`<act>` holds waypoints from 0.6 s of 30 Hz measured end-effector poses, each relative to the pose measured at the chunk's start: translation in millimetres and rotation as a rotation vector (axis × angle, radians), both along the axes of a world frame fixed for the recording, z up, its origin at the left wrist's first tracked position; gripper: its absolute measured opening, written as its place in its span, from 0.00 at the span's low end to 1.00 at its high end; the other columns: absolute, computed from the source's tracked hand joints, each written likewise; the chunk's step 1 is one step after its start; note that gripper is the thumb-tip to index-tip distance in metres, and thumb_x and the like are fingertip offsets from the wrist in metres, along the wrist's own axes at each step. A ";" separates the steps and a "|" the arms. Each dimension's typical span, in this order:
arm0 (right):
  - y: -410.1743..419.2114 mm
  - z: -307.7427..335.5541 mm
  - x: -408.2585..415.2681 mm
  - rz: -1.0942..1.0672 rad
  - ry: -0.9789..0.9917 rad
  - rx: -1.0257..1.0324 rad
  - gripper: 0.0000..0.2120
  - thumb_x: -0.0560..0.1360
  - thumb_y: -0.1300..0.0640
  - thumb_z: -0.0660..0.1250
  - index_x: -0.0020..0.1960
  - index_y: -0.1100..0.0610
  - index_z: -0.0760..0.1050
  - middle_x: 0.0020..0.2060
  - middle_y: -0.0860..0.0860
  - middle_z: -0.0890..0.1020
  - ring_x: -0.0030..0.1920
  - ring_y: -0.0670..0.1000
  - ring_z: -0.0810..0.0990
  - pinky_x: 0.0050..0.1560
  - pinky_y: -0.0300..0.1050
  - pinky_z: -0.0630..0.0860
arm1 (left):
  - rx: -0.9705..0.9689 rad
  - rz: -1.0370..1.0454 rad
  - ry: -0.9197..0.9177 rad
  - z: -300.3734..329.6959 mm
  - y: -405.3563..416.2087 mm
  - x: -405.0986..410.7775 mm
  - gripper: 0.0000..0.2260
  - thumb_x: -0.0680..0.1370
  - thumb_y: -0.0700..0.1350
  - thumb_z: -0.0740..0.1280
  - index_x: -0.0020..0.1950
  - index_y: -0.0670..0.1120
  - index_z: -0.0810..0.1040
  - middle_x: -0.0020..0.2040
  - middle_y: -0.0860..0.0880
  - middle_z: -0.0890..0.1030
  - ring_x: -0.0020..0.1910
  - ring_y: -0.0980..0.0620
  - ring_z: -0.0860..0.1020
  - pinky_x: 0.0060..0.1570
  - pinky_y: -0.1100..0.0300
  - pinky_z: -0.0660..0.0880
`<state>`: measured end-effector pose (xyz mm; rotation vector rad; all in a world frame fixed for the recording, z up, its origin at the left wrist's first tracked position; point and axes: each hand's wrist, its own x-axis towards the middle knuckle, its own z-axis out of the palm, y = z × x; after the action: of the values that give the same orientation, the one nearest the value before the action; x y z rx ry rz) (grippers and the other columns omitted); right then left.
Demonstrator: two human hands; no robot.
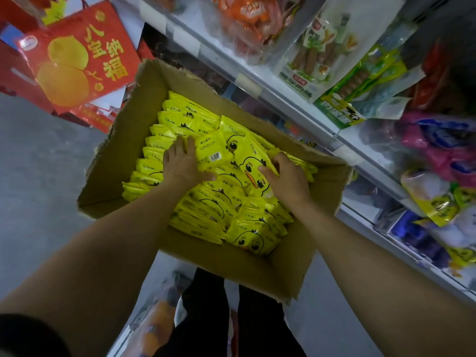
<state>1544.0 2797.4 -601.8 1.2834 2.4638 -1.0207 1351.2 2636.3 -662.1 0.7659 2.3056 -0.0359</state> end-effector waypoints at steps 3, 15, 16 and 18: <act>-3.3 -1.2 8.1 -0.038 0.014 -0.010 0.17 0.77 0.43 0.68 0.46 0.57 0.71 0.38 0.52 0.79 0.40 0.57 0.76 0.41 0.53 0.73 | 0.024 -0.002 0.115 3.7 0.3 4.3 0.53 0.64 0.62 0.77 0.78 0.47 0.51 0.75 0.37 0.57 0.74 0.36 0.57 0.70 0.40 0.60; -6.2 66.7 51.3 -0.245 0.086 -0.053 0.19 0.76 0.44 0.69 0.50 0.62 0.76 0.44 0.55 0.82 0.45 0.57 0.78 0.44 0.50 0.71 | 0.369 0.937 -1.003 120.0 -26.1 47.7 0.32 0.77 0.54 0.67 0.78 0.51 0.58 0.78 0.51 0.58 0.76 0.47 0.60 0.56 0.47 0.74; -7.2 75.1 56.0 -0.265 0.107 -0.057 0.19 0.76 0.45 0.70 0.49 0.62 0.76 0.42 0.54 0.81 0.44 0.56 0.78 0.44 0.49 0.72 | 0.377 0.959 -1.073 134.9 -26.4 54.6 0.26 0.77 0.53 0.67 0.74 0.51 0.65 0.74 0.52 0.66 0.70 0.51 0.70 0.55 0.46 0.75; -8.7 93.5 66.0 -0.295 0.161 -0.068 0.16 0.76 0.46 0.70 0.44 0.59 0.74 0.36 0.49 0.78 0.39 0.52 0.76 0.38 0.45 0.69 | 0.396 0.930 -1.256 158.7 -27.0 67.1 0.24 0.73 0.56 0.71 0.67 0.50 0.74 0.62 0.47 0.79 0.54 0.47 0.83 0.52 0.45 0.77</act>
<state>1610.0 2788.7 -508.4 1.6363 2.3731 -1.3118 1418.3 2609.4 -503.4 -0.2143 1.2171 1.0249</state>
